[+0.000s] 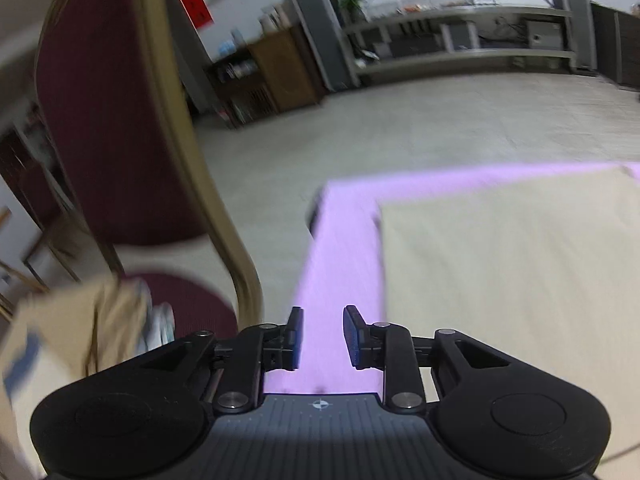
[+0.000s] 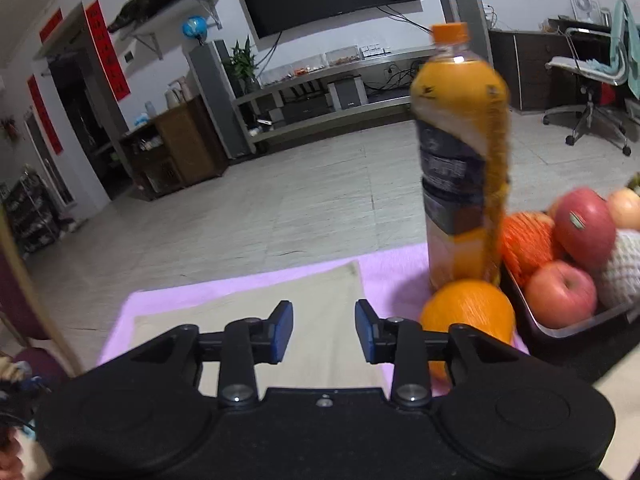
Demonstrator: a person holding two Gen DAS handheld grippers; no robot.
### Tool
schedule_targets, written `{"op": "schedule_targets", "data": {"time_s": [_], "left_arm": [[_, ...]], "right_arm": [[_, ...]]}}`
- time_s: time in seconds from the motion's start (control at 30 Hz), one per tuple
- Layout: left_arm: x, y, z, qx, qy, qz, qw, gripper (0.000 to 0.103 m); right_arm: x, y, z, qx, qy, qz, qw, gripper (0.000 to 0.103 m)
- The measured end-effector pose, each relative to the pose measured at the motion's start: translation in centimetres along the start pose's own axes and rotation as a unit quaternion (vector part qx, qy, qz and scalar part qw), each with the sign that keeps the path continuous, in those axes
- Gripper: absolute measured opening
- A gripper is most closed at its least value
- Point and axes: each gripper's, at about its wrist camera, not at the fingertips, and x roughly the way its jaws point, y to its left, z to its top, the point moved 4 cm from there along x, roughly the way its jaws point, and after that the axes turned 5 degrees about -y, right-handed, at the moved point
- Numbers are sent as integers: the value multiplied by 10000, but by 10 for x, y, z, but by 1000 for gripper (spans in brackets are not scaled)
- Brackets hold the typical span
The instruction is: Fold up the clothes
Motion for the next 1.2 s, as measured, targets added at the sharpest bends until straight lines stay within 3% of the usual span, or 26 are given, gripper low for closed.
{"op": "schedule_targets", "data": {"time_s": [0.13,0.23,0.3,0.33,0.53,0.57,0.6,0.67,0.73,0.77,0.83,0.87,0.93,1.07,1.2], "left_arm": [[-4,-14,-36,-422,213,-318,9984,28],[19,-31,-50,-499,429,-423,9969,27],[30,-39,-58,-522,474,-437,9966,23],[33,-43,-62,-498,469,-437,9967,22],[55,-55,-69,-293,401,-538,9973,22],[55,-56,-69,-233,335,-487,9980,28],[56,-54,-70,-192,293,-425,9985,30],[58,-48,-69,-179,283,-329,9989,31],[55,-34,-69,-324,391,-78,9987,28],[53,-26,-69,-406,452,58,9981,22],[36,-8,-65,-554,396,117,9976,21],[26,0,-64,-627,356,132,9973,22],[-6,14,-61,-657,94,125,9977,24],[-62,36,-74,-883,-355,-43,9955,24],[-83,47,-103,-1236,-118,-413,9914,25]], "right_arm": [[-31,-26,-28,661,-214,237,9973,44],[-6,-48,-56,1053,69,169,9943,43],[18,-56,-72,985,364,156,9943,17],[30,-58,-80,892,522,162,9945,13],[86,-78,-118,1821,1452,1008,9673,13],[92,-84,-123,1929,1540,1030,9636,13],[96,-91,-128,2007,1575,1011,9616,2],[97,-110,-132,2287,1497,1008,9566,0],[86,-133,-130,2641,1210,681,9545,0],[77,-145,-128,2827,1064,442,9523,0],[55,-162,-124,2966,882,-300,9504,3],[43,-164,-120,2962,841,-469,9503,6],[19,-159,-109,2942,846,-396,9512,7],[-41,-124,-96,2613,526,165,9637,20],[-92,-97,-106,2202,362,562,9732,35]]}}
